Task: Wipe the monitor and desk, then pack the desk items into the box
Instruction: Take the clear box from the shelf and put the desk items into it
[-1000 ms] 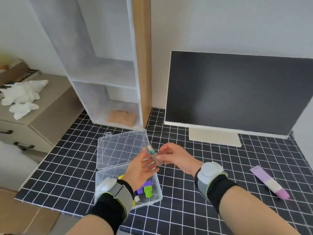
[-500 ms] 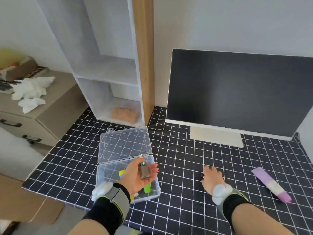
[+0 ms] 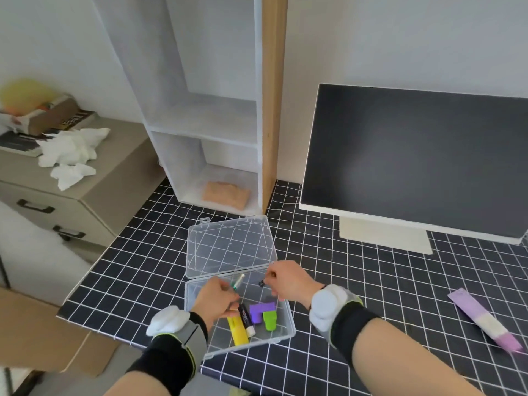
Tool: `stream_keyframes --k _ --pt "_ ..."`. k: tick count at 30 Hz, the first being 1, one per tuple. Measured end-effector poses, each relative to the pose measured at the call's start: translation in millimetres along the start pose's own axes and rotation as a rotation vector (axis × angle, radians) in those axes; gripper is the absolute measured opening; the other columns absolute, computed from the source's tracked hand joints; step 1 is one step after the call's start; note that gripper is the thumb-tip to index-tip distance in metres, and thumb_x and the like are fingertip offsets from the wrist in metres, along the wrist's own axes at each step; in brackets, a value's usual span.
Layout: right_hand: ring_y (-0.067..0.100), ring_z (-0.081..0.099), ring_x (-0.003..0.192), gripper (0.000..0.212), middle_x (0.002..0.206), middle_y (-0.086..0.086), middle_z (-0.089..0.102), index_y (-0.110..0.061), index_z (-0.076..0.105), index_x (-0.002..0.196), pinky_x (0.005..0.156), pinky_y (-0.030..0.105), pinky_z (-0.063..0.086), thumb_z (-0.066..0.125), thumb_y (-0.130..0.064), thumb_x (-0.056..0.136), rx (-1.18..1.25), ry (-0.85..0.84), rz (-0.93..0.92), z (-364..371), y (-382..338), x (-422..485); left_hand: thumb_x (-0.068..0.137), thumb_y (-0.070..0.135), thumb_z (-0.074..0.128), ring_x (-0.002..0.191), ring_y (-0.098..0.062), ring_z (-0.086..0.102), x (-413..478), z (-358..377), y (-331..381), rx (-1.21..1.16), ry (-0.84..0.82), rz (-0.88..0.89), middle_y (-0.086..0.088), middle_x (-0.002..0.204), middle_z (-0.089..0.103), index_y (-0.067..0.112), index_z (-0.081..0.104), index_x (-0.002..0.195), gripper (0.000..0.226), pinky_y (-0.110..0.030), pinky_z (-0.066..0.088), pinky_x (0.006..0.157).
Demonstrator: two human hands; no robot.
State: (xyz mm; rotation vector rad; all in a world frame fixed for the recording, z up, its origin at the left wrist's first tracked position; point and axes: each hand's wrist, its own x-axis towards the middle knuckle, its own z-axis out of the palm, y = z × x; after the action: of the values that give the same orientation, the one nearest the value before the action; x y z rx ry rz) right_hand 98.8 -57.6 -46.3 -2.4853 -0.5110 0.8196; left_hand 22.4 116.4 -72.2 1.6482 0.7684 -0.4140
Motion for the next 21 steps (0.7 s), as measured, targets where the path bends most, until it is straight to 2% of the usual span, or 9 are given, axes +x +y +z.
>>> stream_keyframes --k 2,4,6,8,12,14,16,19,21 --pt "0.029 0.07 0.074 0.025 0.084 0.019 0.071 0.003 0.067 0.087 0.068 0.033 0.054 0.044 -0.007 0.091 -0.126 -0.051 0.036 10.7 -14.1 5.6 0.084 -0.008 0.057 0.067 -0.022 0.064 5.2 -5.8 0.6 0.1 -0.018 0.056 -0.011 0.08 0.062 0.002 0.056 0.095 0.014 -0.037 0.062 0.068" --pt "0.035 0.069 0.088 0.024 0.093 0.025 0.069 0.003 0.066 0.085 0.071 0.035 0.053 0.043 -0.001 0.089 -0.207 -0.073 0.041 19.5 -20.2 7.8 0.084 -0.011 0.056 0.067 -0.018 0.064 6.9 -5.8 1.4 0.165 -0.03 0.107 -0.007 0.083 0.063 0.013 0.057 0.085 0.024 -0.032 0.061 0.066" --pt "0.037 0.069 0.092 0.023 0.097 0.026 0.067 -0.004 0.056 0.07 0.071 0.034 0.052 0.043 0.0 0.089 -0.234 -0.066 0.061 26.1 -20.7 9.8 0.084 -0.009 0.058 0.064 -0.015 0.062 7.5 -3.2 2.0 0.218 -0.025 0.146 -0.003 0.078 0.063 0.013 0.056 0.085 0.022 -0.027 0.059 0.061" --pt "0.037 0.069 0.092 0.028 0.099 0.027 0.067 -0.009 0.045 0.062 0.071 0.032 0.05 0.043 0.0 0.088 -0.242 -0.048 0.076 30.2 -22.5 11.8 0.084 -0.007 0.059 0.062 -0.015 0.062 14.0 -3.8 -0.3 0.26 -0.005 0.171 -0.004 0.08 0.064 0.014 0.055 0.085 0.021 -0.032 0.06 0.063" --pt "0.035 0.066 0.099 0.02 0.104 0.023 0.067 -0.001 0.064 0.091 0.08 0.036 0.052 0.044 -0.002 0.087 -0.263 -0.013 0.083 26.8 -19.2 10.0 0.086 0.007 0.062 0.067 -0.016 0.063 21.2 -1.7 -4.4 0.395 0.018 0.227 -0.005 0.089 0.068 0.013 0.06 0.098 0.013 -0.032 0.056 0.069" --pt "0.034 0.067 0.097 0.026 0.101 0.018 0.069 -0.002 0.068 0.097 0.081 0.037 0.054 0.045 -0.002 0.085 -0.251 0.02 0.078 22.2 -14.2 8.7 0.089 0.014 0.058 0.084 -0.018 0.064 20.4 -2.8 -6.8 0.534 0.056 0.286 -0.004 0.103 0.07 0.015 0.063 0.112 0.024 -0.028 0.051 0.076" --pt "0.032 0.068 0.092 0.027 0.096 0.012 0.071 -0.007 0.069 0.094 0.079 0.036 0.055 0.044 -0.005 0.084 -0.202 0.078 0.078 18.1 -7.5 5.6 0.091 0.011 0.051 0.098 -0.017 0.063 17.3 -2.7 -9.4 0.616 0.062 0.326 -0.002 0.114 0.069 0.018 0.062 0.121 0.033 -0.023 0.045 0.08" --pt "0.027 0.069 0.078 0.024 0.089 0.003 0.07 -0.013 0.068 0.089 0.073 0.036 0.055 0.044 -0.013 0.088 -0.036 0.208 0.094 9.8 5.0 -1.9 0.09 0.009 0.05 0.103 -0.018 0.063 12.7 -1.8 -9.9 0.627 0.087 0.369 0.001 0.112 0.07 0.021 0.065 0.118 0.034 -0.022 0.045 0.082" --pt "0.021 0.066 0.067 0.02 0.08 -0.002 0.07 -0.019 0.066 0.088 0.07 0.037 0.057 0.046 -0.017 0.09 0.059 0.324 0.117 -1.9 21.9 -12.3 0.09 0.008 0.05 0.102 -0.017 0.065 7.7 5.6 -7.2 0.584 0.101 0.379 0.003 0.109 0.071 0.022 0.066 0.114 0.032 -0.028 0.05 0.088"
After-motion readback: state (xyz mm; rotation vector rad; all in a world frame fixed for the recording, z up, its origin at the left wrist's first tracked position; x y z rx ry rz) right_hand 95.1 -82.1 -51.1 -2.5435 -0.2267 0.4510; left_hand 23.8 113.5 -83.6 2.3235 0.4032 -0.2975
